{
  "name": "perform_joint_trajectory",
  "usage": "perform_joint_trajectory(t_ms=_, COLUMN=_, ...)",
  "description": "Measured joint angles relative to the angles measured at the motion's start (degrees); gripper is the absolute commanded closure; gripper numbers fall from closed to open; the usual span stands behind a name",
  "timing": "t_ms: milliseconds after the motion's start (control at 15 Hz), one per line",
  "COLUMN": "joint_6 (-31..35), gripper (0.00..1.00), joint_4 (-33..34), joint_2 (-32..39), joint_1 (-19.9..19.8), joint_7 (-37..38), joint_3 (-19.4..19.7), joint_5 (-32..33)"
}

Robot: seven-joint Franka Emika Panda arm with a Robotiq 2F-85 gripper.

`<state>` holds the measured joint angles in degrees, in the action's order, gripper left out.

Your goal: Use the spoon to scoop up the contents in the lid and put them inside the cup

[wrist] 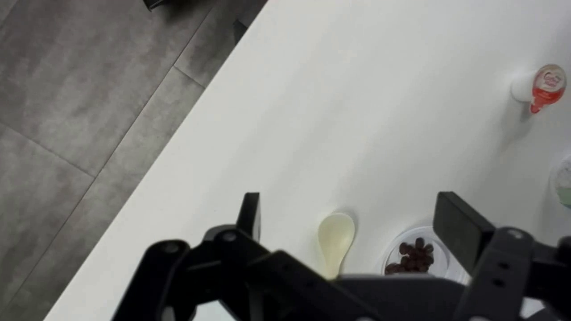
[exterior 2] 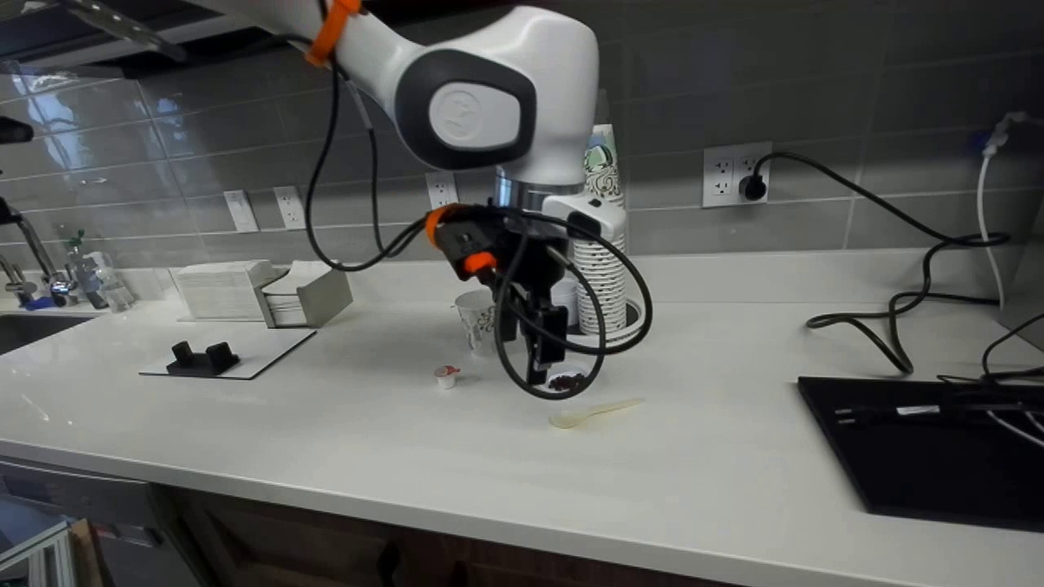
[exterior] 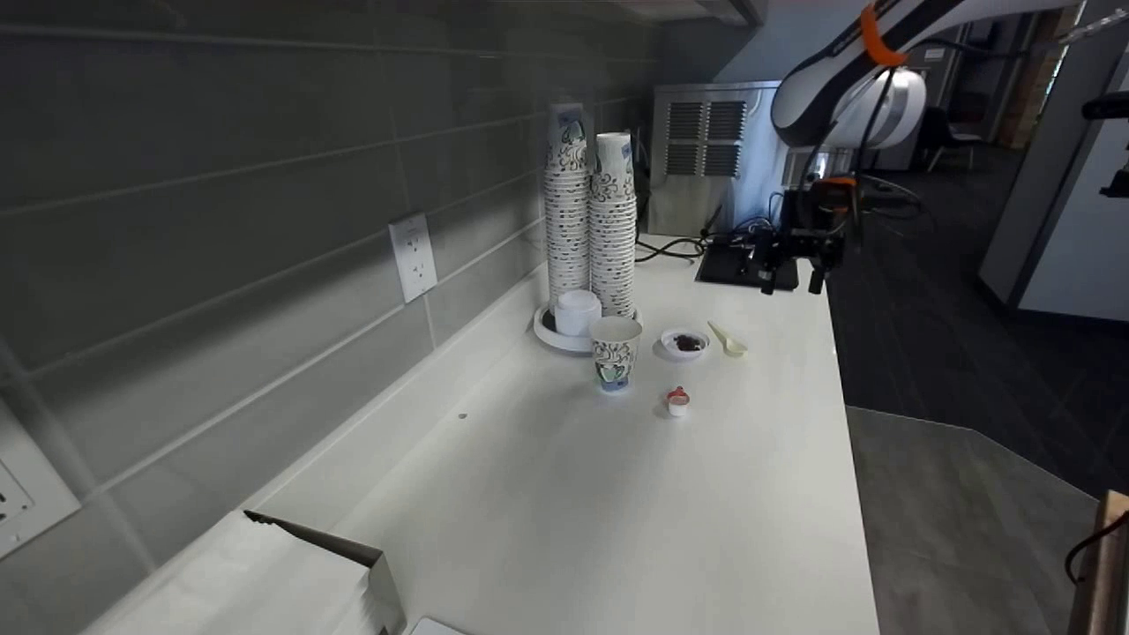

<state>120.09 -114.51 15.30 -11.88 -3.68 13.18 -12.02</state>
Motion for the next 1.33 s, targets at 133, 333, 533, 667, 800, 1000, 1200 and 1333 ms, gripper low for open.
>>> perform_joint_trajectory(t_ms=133, joint_6=-2.7, gripper=0.00, joint_4=6.2, joint_2=6.0, joint_1=-0.9, joint_7=0.2, joint_3=-0.8, joint_5=-2.1)
perform_joint_trajectory(t_ms=333, joint_6=-5.8, gripper=0.00, joint_4=14.0, joint_2=12.8, joint_1=-4.0, joint_7=-0.3, joint_3=-1.6, joint_5=-4.5)
perform_joint_trajectory(t_ms=533, joint_6=-8.3, gripper=0.00, joint_4=20.5, joint_2=18.8, joint_1=-7.5, joint_7=-0.4, joint_3=-2.8, joint_5=-6.1)
perform_joint_trajectory(t_ms=667, joint_6=-10.5, gripper=0.00, joint_4=25.2, joint_2=23.0, joint_1=-8.6, joint_7=0.4, joint_3=-3.6, joint_5=-6.2)
perform_joint_trajectory(t_ms=800, joint_6=-12.7, gripper=0.00, joint_4=30.1, joint_2=26.8, joint_1=-8.9, joint_7=1.6, joint_3=-4.4, joint_5=-6.2)
perform_joint_trajectory(t_ms=1000, joint_6=-16.4, gripper=0.00, joint_4=37.2, joint_2=31.7, joint_1=-8.9, joint_7=4.4, joint_3=-5.2, joint_5=-6.2)
perform_joint_trajectory(t_ms=1200, joint_6=-20.8, gripper=0.00, joint_4=43.0, joint_2=35.1, joint_1=-8.7, joint_7=8.7, joint_3=-5.3, joint_5=-6.0)
perform_joint_trajectory(t_ms=1333, joint_6=-21.9, gripper=0.00, joint_4=44.7, joint_2=35.8, joint_1=-8.7, joint_7=9.7, joint_3=-5.3, joint_5=-6.0)
